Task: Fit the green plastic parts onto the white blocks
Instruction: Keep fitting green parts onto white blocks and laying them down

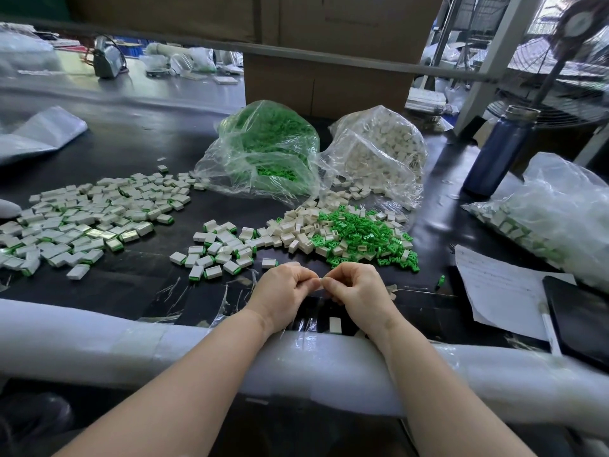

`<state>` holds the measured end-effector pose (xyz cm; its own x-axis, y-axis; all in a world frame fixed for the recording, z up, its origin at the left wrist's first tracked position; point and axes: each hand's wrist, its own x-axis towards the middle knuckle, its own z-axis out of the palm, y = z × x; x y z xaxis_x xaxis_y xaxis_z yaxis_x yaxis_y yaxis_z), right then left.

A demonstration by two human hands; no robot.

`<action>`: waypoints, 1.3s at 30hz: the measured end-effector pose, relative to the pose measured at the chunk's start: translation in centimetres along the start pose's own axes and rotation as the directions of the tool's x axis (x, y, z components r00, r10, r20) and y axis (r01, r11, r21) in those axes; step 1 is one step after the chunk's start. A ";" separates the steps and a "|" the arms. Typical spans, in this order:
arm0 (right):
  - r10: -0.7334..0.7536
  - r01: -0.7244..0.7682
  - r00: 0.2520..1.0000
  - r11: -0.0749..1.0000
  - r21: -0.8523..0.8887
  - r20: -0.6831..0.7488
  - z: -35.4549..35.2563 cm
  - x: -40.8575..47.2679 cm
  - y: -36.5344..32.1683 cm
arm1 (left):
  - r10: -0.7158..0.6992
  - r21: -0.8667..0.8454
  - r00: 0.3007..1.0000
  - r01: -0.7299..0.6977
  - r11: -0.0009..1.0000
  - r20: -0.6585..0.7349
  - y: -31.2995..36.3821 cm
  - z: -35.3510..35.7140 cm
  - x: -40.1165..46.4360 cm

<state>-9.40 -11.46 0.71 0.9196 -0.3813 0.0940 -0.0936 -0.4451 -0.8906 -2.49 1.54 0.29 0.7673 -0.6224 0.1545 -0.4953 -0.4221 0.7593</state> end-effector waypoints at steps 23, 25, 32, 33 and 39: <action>-0.035 0.023 0.998 0.979 0.203 0.059 0.1 0.2 0.3 | -0.022 -0.236 1.000 0.020 0.972 -0.006 0.3 0.0 0.2; -0.058 0.038 0.993 0.981 0.188 0.103 0.1 0.1 0.0 | -0.007 -0.249 1.000 0.009 0.968 0.010 0.4 0.0 0.1; -0.090 0.052 0.987 0.960 0.274 0.130 -0.3 0.0 -0.1 | 0.036 -0.262 0.998 -0.019 0.965 0.060 0.7 -0.1 0.0; -0.082 0.039 0.988 0.953 0.300 0.134 -0.3 0.0 -0.1 | 0.041 -0.260 0.997 -0.022 0.965 0.068 0.7 -0.1 0.0; -0.040 -0.015 0.989 0.930 0.367 0.143 -0.3 0.2 0.1 | 0.049 -0.231 0.994 -0.026 0.973 0.095 0.6 -0.1 0.0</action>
<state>-9.39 -11.82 0.78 0.9678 -0.2433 0.0649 0.0389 -0.1104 -0.9931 -2.75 1.28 0.80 0.7001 -0.7019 0.1308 -0.4073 -0.2422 0.8806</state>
